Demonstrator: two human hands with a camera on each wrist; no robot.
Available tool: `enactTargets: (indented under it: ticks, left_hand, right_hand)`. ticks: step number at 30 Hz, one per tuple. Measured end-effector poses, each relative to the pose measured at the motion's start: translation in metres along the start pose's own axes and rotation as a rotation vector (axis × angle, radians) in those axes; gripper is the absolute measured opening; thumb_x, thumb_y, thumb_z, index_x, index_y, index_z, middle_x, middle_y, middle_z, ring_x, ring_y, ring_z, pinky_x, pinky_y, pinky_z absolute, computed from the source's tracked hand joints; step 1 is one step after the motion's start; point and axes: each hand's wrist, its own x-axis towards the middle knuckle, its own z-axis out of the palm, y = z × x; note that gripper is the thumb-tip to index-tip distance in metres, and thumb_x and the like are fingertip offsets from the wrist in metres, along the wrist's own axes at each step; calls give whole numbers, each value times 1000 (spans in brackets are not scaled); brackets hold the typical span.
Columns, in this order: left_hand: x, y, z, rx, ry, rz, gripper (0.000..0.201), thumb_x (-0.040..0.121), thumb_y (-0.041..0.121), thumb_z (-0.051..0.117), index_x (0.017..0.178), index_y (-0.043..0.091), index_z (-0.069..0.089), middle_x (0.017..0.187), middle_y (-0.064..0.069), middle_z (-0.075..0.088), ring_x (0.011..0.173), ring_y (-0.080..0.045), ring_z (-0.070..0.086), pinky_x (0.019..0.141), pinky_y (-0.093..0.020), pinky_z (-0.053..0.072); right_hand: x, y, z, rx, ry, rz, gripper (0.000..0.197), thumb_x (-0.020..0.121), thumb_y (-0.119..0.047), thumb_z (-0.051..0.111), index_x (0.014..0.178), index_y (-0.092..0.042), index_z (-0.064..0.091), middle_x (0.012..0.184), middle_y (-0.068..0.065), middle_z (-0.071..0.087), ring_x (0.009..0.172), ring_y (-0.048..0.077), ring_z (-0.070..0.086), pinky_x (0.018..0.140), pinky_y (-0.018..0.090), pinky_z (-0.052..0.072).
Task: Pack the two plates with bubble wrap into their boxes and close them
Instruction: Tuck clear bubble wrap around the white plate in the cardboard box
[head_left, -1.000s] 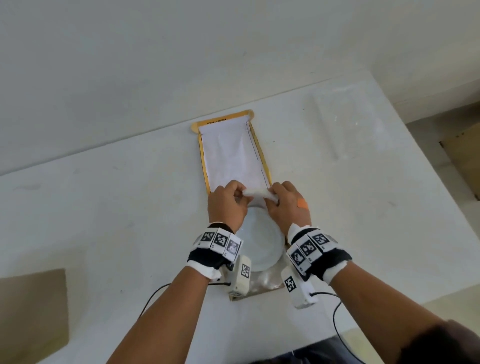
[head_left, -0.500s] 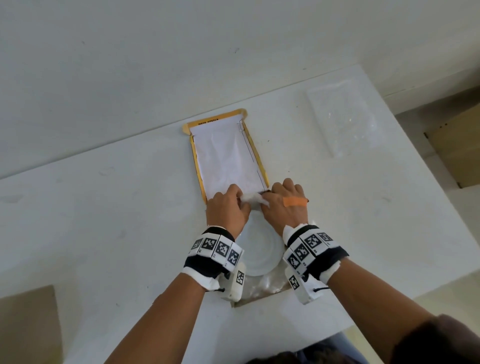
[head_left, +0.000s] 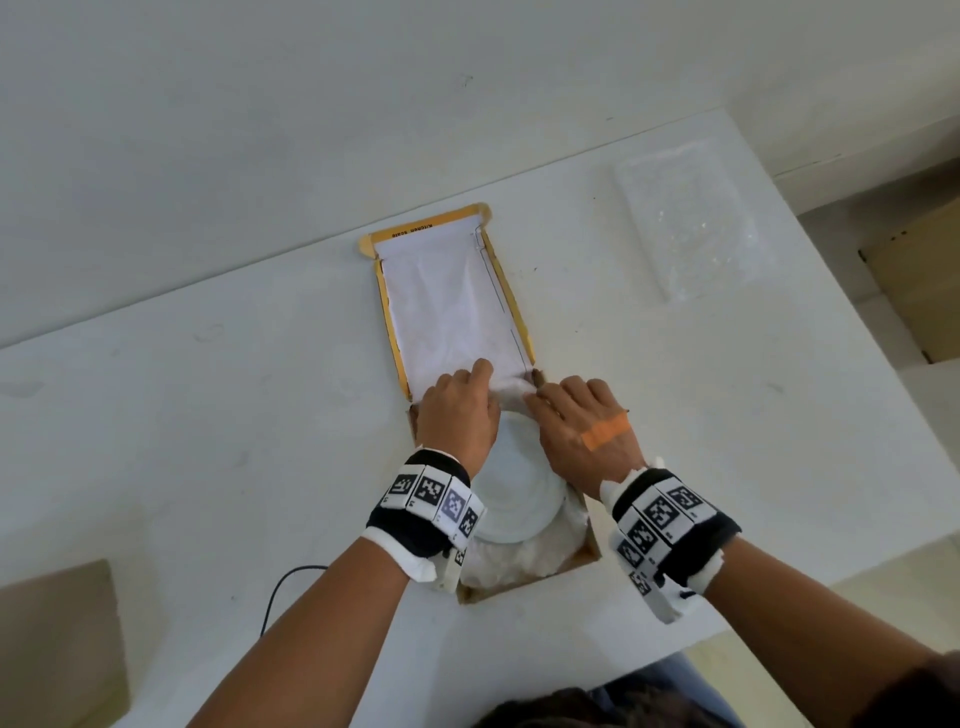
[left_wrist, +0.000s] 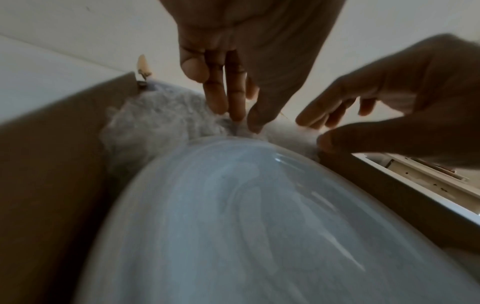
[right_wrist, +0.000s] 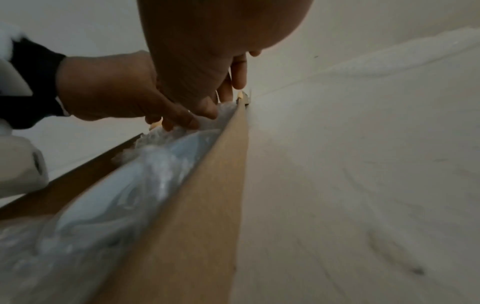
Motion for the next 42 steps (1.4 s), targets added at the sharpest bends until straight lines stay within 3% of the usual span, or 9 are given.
enactTargets:
  ticks: [6, 9, 12, 20, 25, 29, 32, 37, 42]
  left_hand:
    - [-3, 5, 10, 75, 47, 156, 16, 64, -3, 77, 66, 3, 62, 59, -11, 56, 58, -29, 56, 46, -31, 45]
    - [-4, 2, 14, 92, -27, 116, 5, 75, 0, 69, 72, 2, 64, 70, -14, 57, 71, -32, 58, 54, -36, 47]
    - [-1, 5, 12, 46, -91, 1, 20, 93, 16, 49, 90, 4, 65, 89, -12, 59, 90, -26, 54, 70, -37, 45]
    - [10, 12, -2, 150, -216, -57, 25, 95, 21, 44, 96, 14, 68, 93, -9, 68, 88, -28, 63, 75, -33, 45]
    - [7, 9, -12, 215, -293, 13, 23, 95, 19, 45, 102, 17, 67, 95, -9, 69, 91, -28, 61, 77, -31, 41]
    - [-4, 0, -15, 129, -173, 17, 20, 90, 15, 51, 102, 12, 66, 91, -11, 70, 88, -31, 62, 79, -38, 48]
    - [-23, -10, -14, 272, -25, 30, 16, 84, 11, 56, 95, 12, 68, 88, -5, 70, 89, -29, 57, 79, -37, 36]
    - [-46, -28, -9, 395, -2, 95, 11, 64, 11, 74, 70, 19, 69, 76, 4, 69, 78, -25, 59, 75, -36, 25]
    - [-53, -41, 3, 390, 32, 163, 24, 56, 10, 77, 78, 16, 71, 66, 2, 69, 80, -26, 64, 91, -45, 27]
  right_hand:
    - [4, 0, 1, -44, -164, -50, 32, 74, -7, 41, 89, -11, 68, 79, 0, 65, 69, 24, 54, 70, 31, 30]
    - [6, -2, -2, -66, -239, -47, 25, 71, -10, 52, 89, -13, 69, 79, -1, 66, 70, 23, 55, 72, 31, 29]
    - [8, -8, -6, -80, -276, -19, 23, 69, -11, 55, 88, -12, 68, 78, 1, 64, 72, 22, 55, 73, 30, 29]
    - [0, -7, -10, -112, -503, -36, 43, 69, -21, 46, 106, -13, 67, 102, 2, 68, 82, 24, 58, 79, 34, 27]
    - [5, -8, -15, -88, -654, -46, 51, 91, -22, 35, 139, -7, 35, 143, 12, 40, 124, 32, 38, 110, 44, 17]
    - [-1, -10, -23, -182, -655, -78, 57, 95, -30, 34, 146, -8, 24, 154, 14, 24, 142, 40, 16, 113, 57, -8]
    - [-5, -11, -28, -201, -582, -103, 59, 84, -40, 55, 134, -9, 50, 143, 11, 47, 137, 37, 33, 112, 56, 4]
    - [-1, -11, -22, -134, -640, -227, 73, 77, -50, 63, 132, -3, 50, 138, 16, 50, 132, 29, 43, 117, 50, 17]
    - [8, -10, -18, -46, -748, -224, 83, 92, -46, 43, 149, -2, 2, 158, 16, 3, 146, 29, 2, 118, 40, -8]
